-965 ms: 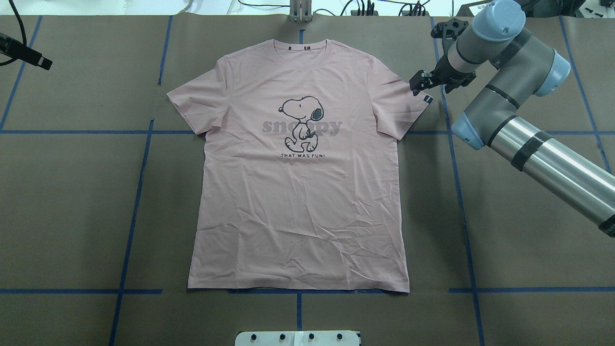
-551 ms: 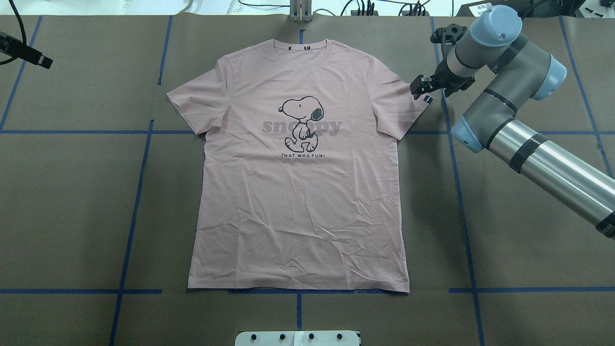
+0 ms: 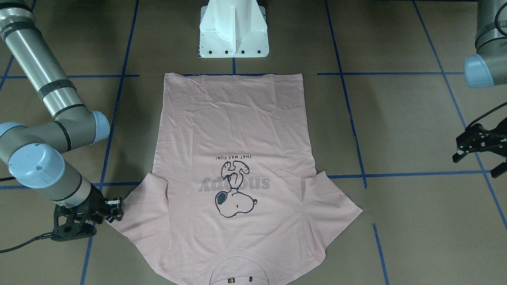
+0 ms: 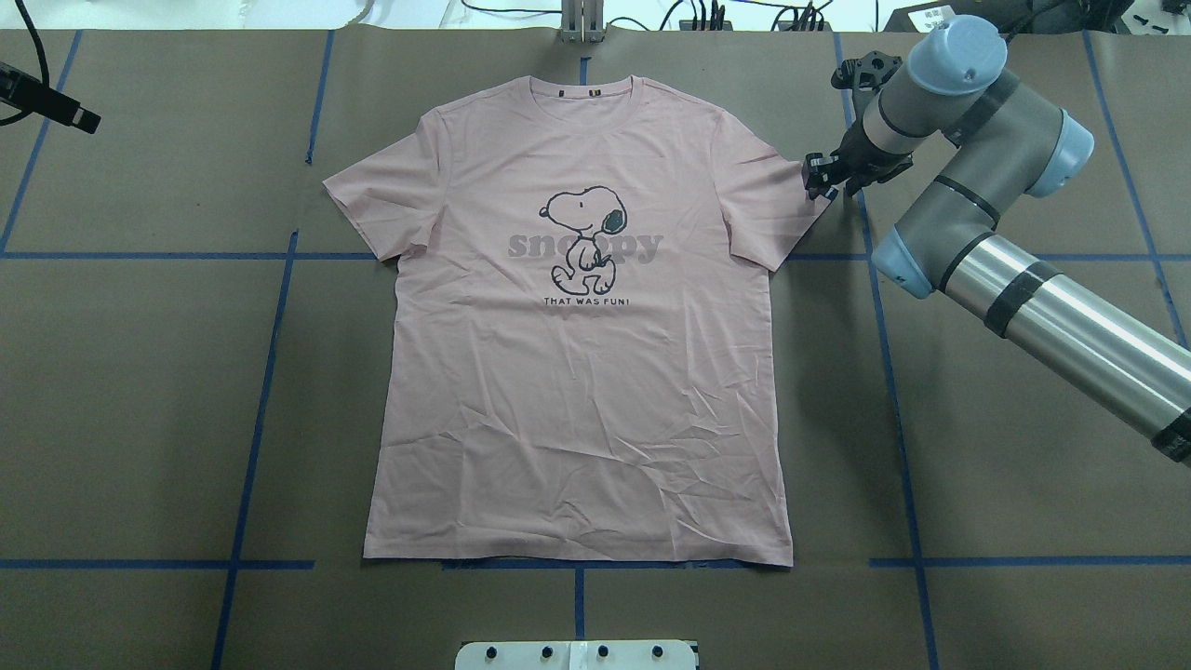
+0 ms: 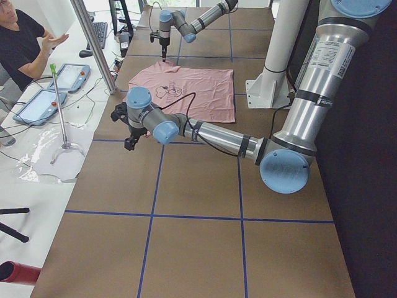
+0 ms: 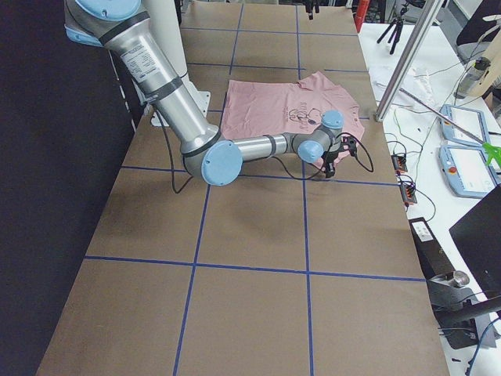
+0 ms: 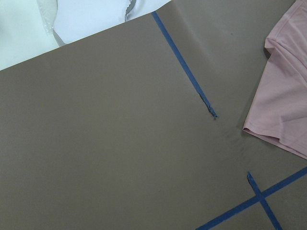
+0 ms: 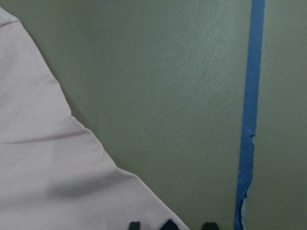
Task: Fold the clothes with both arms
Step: 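Grasp the sleeve nearest the right gripper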
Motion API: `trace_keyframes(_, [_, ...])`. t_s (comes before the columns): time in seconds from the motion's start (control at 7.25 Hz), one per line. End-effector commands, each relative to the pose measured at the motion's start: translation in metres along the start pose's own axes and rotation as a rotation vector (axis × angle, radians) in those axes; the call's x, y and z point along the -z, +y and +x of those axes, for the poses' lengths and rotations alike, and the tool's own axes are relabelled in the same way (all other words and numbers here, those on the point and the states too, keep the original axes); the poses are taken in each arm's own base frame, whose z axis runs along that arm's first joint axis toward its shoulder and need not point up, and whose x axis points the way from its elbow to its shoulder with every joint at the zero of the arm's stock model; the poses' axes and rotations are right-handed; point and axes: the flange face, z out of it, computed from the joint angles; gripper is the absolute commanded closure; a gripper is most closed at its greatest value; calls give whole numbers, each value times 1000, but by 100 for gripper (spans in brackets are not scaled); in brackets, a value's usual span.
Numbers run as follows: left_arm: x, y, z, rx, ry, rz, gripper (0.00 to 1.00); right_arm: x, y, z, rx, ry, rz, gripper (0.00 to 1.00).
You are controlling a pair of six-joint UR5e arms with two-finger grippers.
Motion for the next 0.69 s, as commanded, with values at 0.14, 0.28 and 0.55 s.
trace_keyframes(0.14, [1, 0, -1, 3, -1, 1, 0, 3, -2, -6, 30, -7, 1, 100])
trace_keyframes(0.28, [1, 0, -1, 3, -1, 1, 0, 8, -7, -13, 34, -15, 11, 100])
trace_keyframes(0.55, [1, 1, -2, 5, -2, 1, 0, 43, -17, -48, 56, -67, 66, 100])
